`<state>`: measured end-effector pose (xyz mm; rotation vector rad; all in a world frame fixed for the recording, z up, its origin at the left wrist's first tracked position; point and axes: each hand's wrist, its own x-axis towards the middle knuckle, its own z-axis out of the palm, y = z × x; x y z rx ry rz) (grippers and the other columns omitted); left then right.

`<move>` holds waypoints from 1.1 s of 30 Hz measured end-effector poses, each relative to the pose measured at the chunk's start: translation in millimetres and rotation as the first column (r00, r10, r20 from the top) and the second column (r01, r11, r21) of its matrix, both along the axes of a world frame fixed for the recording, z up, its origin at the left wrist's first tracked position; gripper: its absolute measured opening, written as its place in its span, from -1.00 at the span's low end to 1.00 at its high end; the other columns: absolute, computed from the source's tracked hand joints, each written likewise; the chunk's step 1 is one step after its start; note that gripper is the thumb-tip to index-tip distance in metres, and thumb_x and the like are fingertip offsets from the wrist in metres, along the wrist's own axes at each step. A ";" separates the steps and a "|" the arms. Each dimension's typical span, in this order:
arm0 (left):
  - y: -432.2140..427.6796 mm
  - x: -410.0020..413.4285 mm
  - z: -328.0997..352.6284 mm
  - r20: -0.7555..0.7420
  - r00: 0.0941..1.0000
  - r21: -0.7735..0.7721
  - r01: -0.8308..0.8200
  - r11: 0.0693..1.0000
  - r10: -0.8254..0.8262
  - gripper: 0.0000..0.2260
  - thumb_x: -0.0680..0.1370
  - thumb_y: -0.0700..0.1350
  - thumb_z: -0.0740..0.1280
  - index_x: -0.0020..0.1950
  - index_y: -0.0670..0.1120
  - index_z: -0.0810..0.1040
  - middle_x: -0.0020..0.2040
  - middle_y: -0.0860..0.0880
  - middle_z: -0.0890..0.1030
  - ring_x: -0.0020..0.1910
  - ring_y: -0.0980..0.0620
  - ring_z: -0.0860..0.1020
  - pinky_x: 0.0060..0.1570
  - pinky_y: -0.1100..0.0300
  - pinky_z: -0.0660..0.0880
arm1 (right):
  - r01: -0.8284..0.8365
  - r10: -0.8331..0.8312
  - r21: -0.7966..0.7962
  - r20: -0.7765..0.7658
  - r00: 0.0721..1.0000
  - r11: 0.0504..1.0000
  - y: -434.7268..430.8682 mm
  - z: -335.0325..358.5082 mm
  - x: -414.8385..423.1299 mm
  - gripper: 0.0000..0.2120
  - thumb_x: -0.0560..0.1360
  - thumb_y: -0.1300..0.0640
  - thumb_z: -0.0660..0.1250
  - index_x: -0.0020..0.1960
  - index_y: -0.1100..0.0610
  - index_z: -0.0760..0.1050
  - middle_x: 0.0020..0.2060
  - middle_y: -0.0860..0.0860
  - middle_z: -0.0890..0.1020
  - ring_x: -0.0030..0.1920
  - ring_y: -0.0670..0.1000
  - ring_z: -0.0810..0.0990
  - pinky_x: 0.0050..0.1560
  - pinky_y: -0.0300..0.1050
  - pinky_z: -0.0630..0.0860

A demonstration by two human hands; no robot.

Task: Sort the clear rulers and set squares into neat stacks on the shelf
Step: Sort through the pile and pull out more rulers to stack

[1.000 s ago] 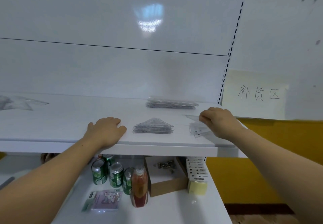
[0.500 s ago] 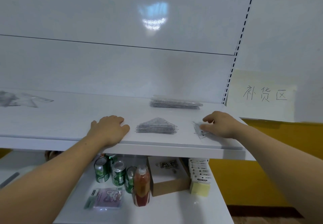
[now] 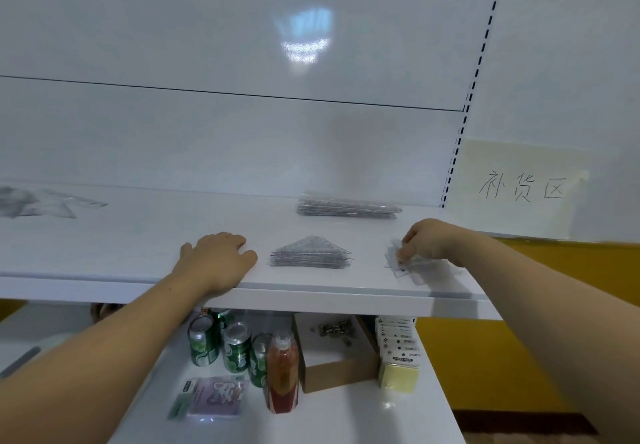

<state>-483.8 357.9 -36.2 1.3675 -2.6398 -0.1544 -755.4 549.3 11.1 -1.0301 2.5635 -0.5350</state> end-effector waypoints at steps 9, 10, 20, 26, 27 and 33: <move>-1.1 -0.3 -0.2 -0.007 1.000 0.001 -0.003 1.000 0.003 -0.52 0.58 0.15 0.04 0.48 0.05 0.24 0.49 0.02 0.26 0.41 -0.09 0.27 0.35 -0.10 0.16 | 0.247 -0.103 -0.390 0.354 0.930 0.887 12.8 1.2 -8.4 -0.58 0.52 0.21 0.35 0.32 0.23 0.31 -0.22 0.17 0.57 -0.35 0.03 0.52 -0.33 -0.16 0.39; -0.8 -0.5 -0.1 -0.004 1.000 0.000 -0.004 1.000 0.004 -0.52 0.57 0.15 0.04 0.48 0.05 0.24 0.49 0.02 0.26 0.41 -0.09 0.27 0.35 -0.10 0.16 | 0.193 -0.128 -0.331 0.210 0.969 0.924 16.1 -2.8 -6.6 -0.48 0.53 0.13 0.35 0.40 0.21 0.24 -0.12 0.18 0.60 -0.26 0.06 0.58 -0.23 -0.11 0.46; 0.2 0.1 -1.1 -0.005 1.000 0.003 -0.005 1.000 0.005 -0.52 0.58 0.14 0.03 0.48 0.05 0.23 0.49 0.02 0.26 0.41 -0.09 0.27 0.35 -0.08 0.17 | -0.339 0.383 0.181 -0.359 0.851 0.923 33.3 -25.0 -1.6 -0.39 0.54 -0.30 0.03 0.53 -0.16 -0.01 0.54 -0.03 0.11 0.52 0.04 0.08 0.49 0.03 0.04; -0.7 0.0 -0.7 -0.008 1.000 0.006 -0.001 1.000 0.001 -0.52 0.58 0.14 0.03 0.49 0.05 0.22 0.50 0.03 0.25 0.42 -0.08 0.26 0.36 -0.09 0.16 | -0.296 0.279 0.006 -0.351 0.894 0.955 31.4 -34.1 0.6 -0.47 0.53 -0.32 0.09 0.39 -0.07 0.34 0.32 -0.04 0.45 0.29 0.01 0.40 0.29 -0.05 0.32; -1.0 -0.1 -0.6 -0.009 1.000 0.006 -0.003 1.000 0.003 -0.52 0.58 0.14 0.03 0.49 0.05 0.22 0.49 0.03 0.25 0.42 -0.09 0.26 0.36 -0.09 0.16 | -0.282 0.272 0.023 -0.356 0.894 0.959 31.6 -34.6 -0.1 -0.47 0.51 -0.34 0.08 0.38 -0.10 0.33 0.28 -0.02 0.47 0.25 0.02 0.42 0.25 -0.03 0.35; -8.5 -0.2 5.0 -0.004 0.999 0.107 0.032 0.994 -0.032 -0.50 0.57 0.18 0.09 0.48 0.06 0.23 0.49 0.02 0.27 0.41 -0.08 0.28 0.38 -0.04 0.18 | -0.240 0.272 0.131 -0.383 0.883 0.962 30.5 -27.3 -3.4 -0.44 0.49 -0.35 0.10 0.41 -0.13 0.25 0.29 0.02 0.43 0.23 0.06 0.42 0.27 0.03 0.36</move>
